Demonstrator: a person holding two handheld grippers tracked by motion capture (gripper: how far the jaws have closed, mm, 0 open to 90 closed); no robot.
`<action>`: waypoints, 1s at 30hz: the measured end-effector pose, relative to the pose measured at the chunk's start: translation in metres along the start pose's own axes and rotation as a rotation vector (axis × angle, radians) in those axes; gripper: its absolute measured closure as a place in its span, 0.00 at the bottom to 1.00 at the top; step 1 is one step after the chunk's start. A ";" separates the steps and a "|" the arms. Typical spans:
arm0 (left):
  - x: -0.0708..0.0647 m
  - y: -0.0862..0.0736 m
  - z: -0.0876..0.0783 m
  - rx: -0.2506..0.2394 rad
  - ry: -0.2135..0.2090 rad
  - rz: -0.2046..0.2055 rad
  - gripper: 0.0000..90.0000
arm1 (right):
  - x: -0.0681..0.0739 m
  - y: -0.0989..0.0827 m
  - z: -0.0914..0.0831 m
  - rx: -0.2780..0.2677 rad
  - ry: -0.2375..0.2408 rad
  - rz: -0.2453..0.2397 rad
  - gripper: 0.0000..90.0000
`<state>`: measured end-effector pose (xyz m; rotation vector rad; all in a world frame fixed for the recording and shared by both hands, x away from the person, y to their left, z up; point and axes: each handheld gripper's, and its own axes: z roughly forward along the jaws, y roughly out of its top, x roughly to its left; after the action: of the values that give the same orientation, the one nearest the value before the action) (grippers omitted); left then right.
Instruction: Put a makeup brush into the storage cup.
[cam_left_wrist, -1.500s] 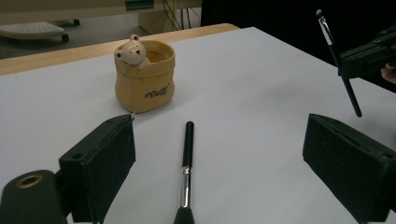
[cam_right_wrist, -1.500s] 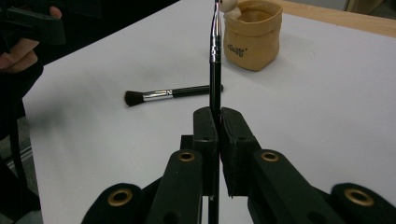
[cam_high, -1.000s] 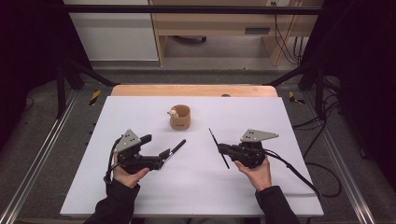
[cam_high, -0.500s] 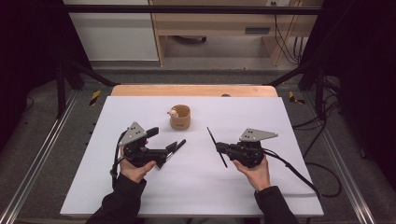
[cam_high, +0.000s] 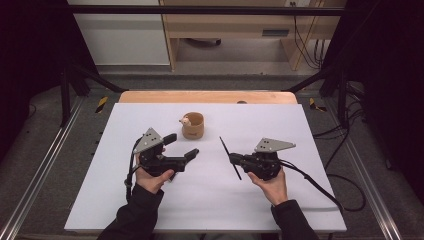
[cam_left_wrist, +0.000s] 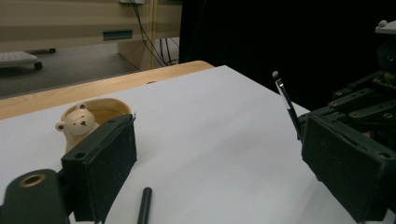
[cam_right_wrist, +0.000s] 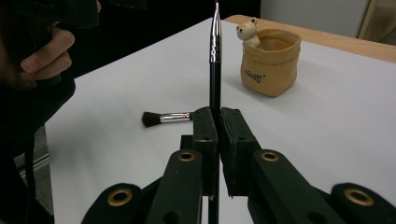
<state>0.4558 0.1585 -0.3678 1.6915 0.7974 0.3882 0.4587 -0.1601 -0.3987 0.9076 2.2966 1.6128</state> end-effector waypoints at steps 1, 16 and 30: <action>-0.001 0.000 0.001 0.000 -0.003 0.001 0.10 | 0.000 0.000 0.001 0.000 0.003 0.001 0.95; -0.013 0.001 0.020 -0.007 -0.043 -0.022 0.12 | 0.002 -0.002 0.002 -0.009 0.008 0.002 0.95; -0.022 0.001 0.034 -0.020 -0.078 -0.050 0.14 | 0.003 -0.001 0.001 -0.025 0.010 0.001 0.95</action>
<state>0.4617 0.1190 -0.3729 1.6543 0.7747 0.2931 0.4565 -0.1578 -0.3999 0.8975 2.2777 1.6456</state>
